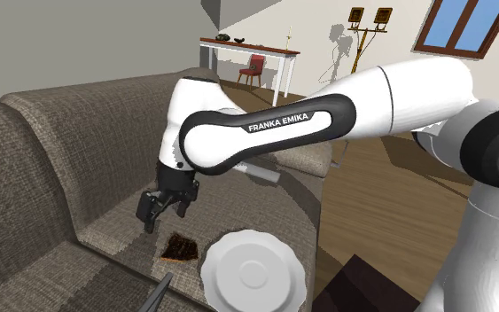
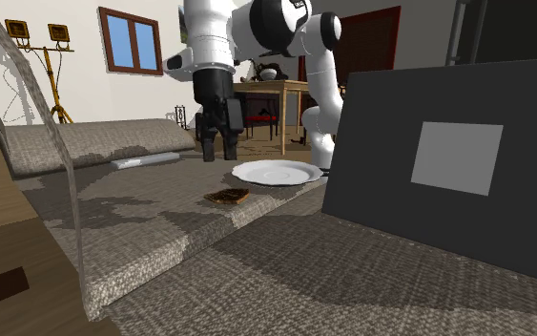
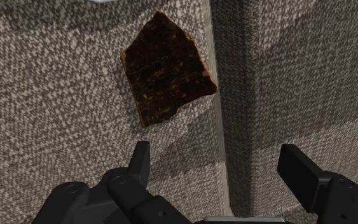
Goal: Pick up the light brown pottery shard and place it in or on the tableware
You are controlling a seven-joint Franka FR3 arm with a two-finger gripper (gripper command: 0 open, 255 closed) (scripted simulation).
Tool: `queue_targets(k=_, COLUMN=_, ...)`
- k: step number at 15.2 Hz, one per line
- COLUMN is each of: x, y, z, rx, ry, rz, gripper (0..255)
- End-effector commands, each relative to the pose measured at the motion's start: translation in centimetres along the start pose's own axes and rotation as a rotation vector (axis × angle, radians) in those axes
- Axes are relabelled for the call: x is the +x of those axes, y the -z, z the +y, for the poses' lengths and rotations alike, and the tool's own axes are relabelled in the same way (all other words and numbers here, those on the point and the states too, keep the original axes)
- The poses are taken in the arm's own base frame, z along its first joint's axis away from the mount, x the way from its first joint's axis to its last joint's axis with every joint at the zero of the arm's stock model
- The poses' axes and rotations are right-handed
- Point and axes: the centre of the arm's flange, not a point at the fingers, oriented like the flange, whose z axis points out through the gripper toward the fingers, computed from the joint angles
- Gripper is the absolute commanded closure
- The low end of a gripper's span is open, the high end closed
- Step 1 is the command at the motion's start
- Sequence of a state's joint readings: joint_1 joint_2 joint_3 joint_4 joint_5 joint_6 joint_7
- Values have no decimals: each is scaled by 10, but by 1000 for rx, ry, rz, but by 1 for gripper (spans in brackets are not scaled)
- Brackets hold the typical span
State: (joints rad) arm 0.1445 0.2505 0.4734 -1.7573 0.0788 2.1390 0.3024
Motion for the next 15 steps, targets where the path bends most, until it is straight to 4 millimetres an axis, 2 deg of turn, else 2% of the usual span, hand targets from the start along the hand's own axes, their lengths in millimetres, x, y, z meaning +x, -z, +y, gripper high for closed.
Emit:
queue_targets(k=1, x=-7, y=-5, z=3, rx=-34, ry=72, rz=-25, gripper=0)
queue_targets(k=6, x=-37, y=-28, z=24, rx=-86, ry=276, rz=-184, gripper=0)
queue_targets(k=13, x=-44, y=-64, z=28, rx=-86, ry=276, rz=-184, gripper=0)
queue_targets(k=15, x=-44, y=-67, z=28, rx=-86, ry=276, rz=-184, gripper=0)
